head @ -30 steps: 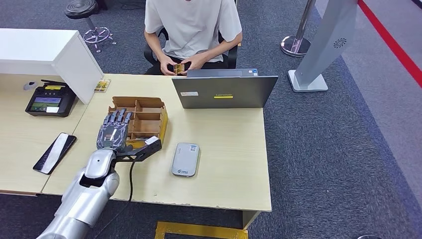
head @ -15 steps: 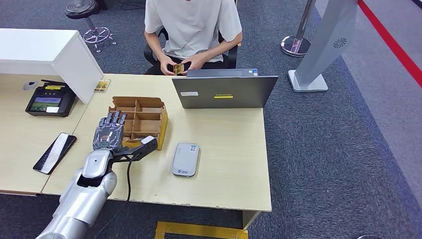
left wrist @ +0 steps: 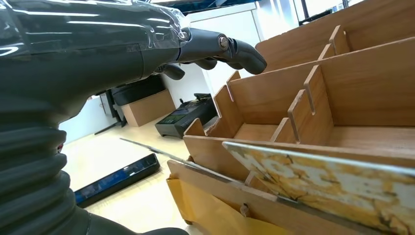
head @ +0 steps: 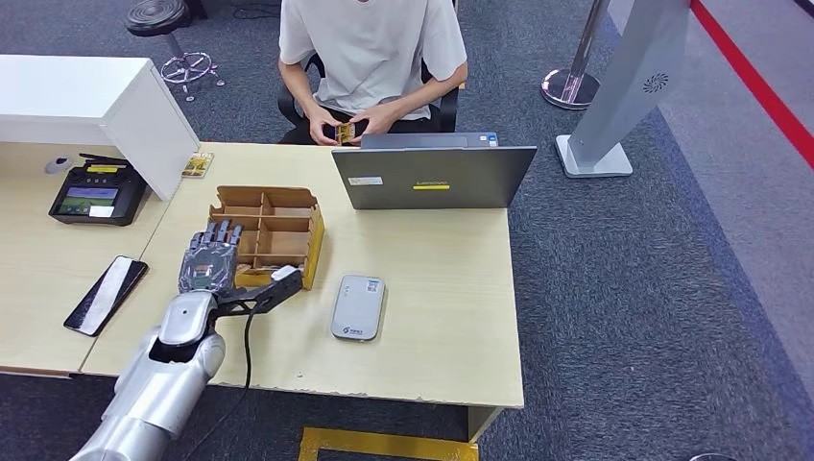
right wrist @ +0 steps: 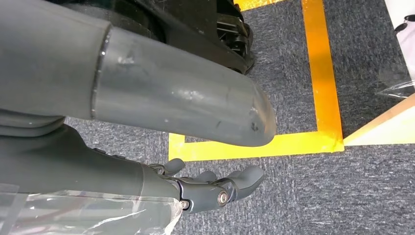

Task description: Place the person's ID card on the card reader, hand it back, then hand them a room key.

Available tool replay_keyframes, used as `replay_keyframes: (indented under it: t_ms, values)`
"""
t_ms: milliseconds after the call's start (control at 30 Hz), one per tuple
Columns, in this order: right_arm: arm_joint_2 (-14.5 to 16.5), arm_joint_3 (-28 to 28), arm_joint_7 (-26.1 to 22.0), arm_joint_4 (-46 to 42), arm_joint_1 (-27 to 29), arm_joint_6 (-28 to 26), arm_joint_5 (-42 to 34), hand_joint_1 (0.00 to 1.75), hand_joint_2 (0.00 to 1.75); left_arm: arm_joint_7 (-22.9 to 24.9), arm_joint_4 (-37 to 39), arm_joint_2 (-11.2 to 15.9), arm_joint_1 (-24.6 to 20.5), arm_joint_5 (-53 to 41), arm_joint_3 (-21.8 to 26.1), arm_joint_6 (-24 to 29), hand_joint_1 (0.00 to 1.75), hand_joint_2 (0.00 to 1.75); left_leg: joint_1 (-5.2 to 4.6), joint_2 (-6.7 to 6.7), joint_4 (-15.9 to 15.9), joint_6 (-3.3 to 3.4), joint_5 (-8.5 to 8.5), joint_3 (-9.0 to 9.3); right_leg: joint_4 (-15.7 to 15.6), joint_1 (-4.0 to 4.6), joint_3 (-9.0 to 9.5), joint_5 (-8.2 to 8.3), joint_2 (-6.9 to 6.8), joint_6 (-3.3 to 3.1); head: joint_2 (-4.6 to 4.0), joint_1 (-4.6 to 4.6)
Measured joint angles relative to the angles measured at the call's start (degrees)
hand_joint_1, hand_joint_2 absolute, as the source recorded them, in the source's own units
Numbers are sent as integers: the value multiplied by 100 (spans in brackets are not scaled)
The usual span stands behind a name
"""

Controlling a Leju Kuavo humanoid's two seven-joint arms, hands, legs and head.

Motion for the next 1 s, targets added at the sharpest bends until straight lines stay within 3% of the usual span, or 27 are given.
replay_keyframes:
  t_ms: [233, 600, 1000]
  values:
    - [0, -26, 1, 0, 0, 2, 26, 0, 0, -143, 41, -23, 48, -60, 1, 54, 0, 175, 0, 0, 0, 0, 0, 0, 0, 0, 0, 0, 0, 0, 0, -1]
    - [0, -63, -41, 0, 3, 15, 83, 0, 0, -855, 24, -79, 169, -117, -22, 490, 0, 175, 0, 1, 0, 0, 0, 1, 0, 0, -1, 0, 1, 0, 0, 0]
    - [3, -79, -85, 2, 5, 26, 101, 0, 0, -1025, -112, -66, 281, -117, -151, 654, 0, 175, 0, 1, 0, 0, 0, 1, 0, 0, 0, 0, 1, 0, 0, 0]
